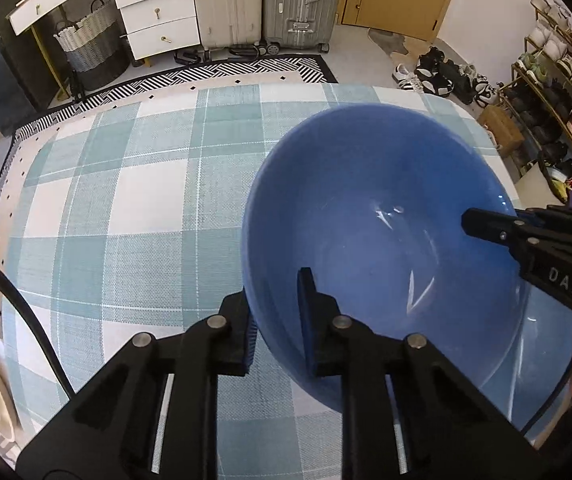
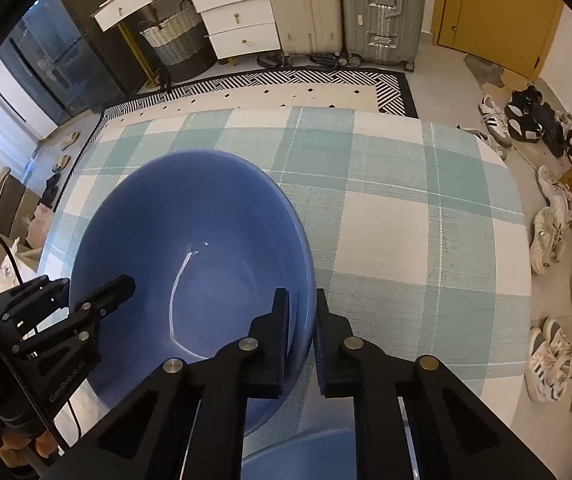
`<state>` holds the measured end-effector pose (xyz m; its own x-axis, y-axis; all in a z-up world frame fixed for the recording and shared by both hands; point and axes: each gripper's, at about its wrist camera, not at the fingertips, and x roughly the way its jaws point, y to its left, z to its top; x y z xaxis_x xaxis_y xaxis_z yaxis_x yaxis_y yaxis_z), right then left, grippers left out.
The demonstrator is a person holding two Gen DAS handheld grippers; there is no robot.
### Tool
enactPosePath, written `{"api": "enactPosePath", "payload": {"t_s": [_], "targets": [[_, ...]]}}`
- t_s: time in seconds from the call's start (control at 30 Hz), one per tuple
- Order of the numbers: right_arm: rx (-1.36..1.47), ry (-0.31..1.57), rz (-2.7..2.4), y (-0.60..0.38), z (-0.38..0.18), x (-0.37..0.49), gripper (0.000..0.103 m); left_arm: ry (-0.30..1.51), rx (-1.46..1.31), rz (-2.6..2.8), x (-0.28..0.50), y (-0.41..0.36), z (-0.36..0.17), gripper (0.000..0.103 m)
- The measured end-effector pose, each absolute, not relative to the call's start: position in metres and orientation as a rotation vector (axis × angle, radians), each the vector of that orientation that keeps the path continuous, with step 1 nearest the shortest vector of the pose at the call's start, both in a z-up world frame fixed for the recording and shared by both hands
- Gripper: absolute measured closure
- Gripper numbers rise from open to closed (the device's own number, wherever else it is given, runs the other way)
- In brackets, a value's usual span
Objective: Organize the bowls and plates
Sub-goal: 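Close left gripper on one blue bowl rim while right gripper grips the other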
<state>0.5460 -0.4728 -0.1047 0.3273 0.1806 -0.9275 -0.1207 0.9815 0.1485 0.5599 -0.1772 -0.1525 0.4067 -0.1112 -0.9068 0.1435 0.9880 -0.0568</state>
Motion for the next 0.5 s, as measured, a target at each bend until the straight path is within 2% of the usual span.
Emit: {"api": "enactPosePath", "payload": {"t_s": [0.5], "targets": [[0.066,1.105,0.191,-0.483,-0.029,0.509,0.092,1.037,0.045,-0.175,0.519,-0.189,-0.071,0.088]]}}
